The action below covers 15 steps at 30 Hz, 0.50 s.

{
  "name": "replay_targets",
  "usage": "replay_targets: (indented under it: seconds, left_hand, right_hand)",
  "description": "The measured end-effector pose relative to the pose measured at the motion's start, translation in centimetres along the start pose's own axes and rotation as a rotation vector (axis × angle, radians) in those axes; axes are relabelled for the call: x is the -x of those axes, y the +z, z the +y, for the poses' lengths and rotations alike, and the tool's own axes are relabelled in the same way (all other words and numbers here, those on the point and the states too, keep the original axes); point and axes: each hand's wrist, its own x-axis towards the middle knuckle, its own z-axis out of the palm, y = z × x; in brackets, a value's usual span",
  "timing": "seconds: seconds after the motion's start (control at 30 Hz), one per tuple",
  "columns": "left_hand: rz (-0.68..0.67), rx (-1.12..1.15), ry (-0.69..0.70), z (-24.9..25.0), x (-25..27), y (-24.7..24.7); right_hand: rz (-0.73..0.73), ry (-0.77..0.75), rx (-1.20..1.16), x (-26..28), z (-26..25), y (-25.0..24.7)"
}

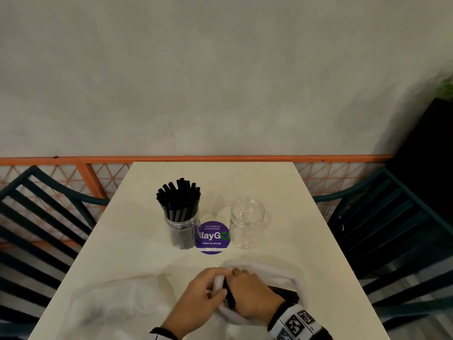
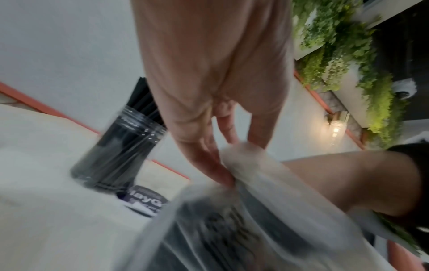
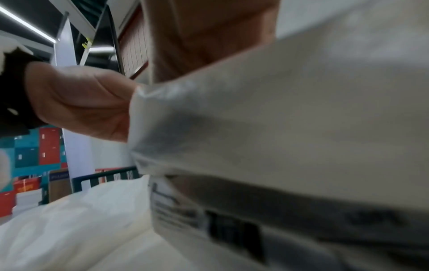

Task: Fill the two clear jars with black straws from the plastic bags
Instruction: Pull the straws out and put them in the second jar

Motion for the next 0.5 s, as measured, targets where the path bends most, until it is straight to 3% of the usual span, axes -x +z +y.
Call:
replay_targets:
  seconds: [0.13, 0.2, 0.3, 0.4, 0.5]
  left_hand:
    - [-0.087, 0.154, -0.162, -1.6, 0.7, -1.3]
    - [-0.091, 0.003, -0.248, -3.1, 0.8, -1.6]
    - [-0.221, -0.182, -0.396, -4.4, 0.2, -0.9]
    - [-0.220, -0.052, -0.377, -4.9, -0.6, 0.0]
    - [-0.092, 0.099, -0.261, -4.9, -1.0, -0.1]
  right_hand:
    - [-0.086, 0.043, 0.041, -0.3, 0.4, 0.8]
    - [-0.101, 0.046, 0.004, -0.5, 1.0, 0.7]
    - [-0.087, 0.026, -0.082, -0.1, 1.5, 0.2]
    - [-0.010, -0.059, -0.262, 0.8, 1.6, -1.6]
    - [0.041, -0.106, -0.433, 2.3, 1.7, -3.6]
